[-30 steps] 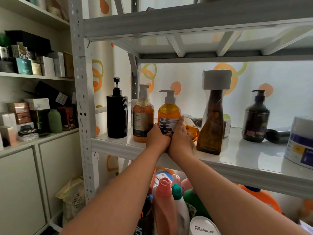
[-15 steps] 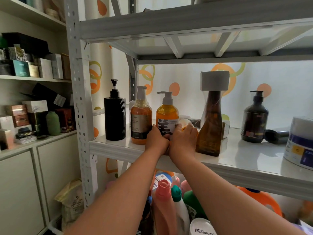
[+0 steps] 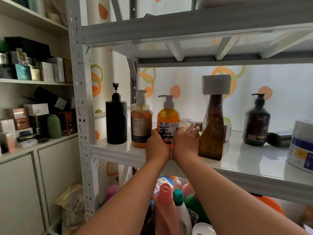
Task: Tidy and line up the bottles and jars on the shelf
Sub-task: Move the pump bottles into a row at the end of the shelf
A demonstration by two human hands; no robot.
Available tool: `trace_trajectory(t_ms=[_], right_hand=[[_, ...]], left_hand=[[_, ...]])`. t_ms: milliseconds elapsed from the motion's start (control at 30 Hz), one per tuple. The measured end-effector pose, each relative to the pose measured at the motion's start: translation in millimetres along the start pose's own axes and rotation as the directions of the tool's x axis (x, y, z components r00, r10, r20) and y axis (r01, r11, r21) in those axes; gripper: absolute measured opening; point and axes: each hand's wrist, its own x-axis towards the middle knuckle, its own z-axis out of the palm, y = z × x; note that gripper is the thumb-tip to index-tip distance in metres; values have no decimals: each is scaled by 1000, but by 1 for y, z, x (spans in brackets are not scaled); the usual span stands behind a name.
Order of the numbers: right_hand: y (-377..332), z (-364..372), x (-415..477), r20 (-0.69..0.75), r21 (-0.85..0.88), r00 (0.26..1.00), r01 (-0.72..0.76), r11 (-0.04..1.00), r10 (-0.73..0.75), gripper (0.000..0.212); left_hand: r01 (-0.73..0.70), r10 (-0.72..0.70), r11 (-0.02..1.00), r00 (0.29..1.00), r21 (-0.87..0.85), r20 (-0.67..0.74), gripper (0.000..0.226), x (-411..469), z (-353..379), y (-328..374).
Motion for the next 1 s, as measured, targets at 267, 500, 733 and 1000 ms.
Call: trace_trajectory(t_ms=[267, 500, 733, 1000], right_hand=[[0, 12, 10, -51, -26, 998, -24, 999, 23, 48], [3, 15, 13, -66, -44, 998, -1, 999, -2, 46], [4, 12, 14, -1, -13, 1000, 7, 1000, -7, 53], [4, 16, 16, -29, -8, 999, -21, 1000, 21, 48]], left_hand=[[-8, 8, 997, 1000, 79, -9, 49, 0, 3, 2], [8, -4, 990, 999, 138, -32, 38, 1, 5, 1], [43, -39, 986, 999, 163, -32, 47, 2, 8, 1], [-11, 24, 987, 997, 159, -75, 45, -2, 8, -2]])
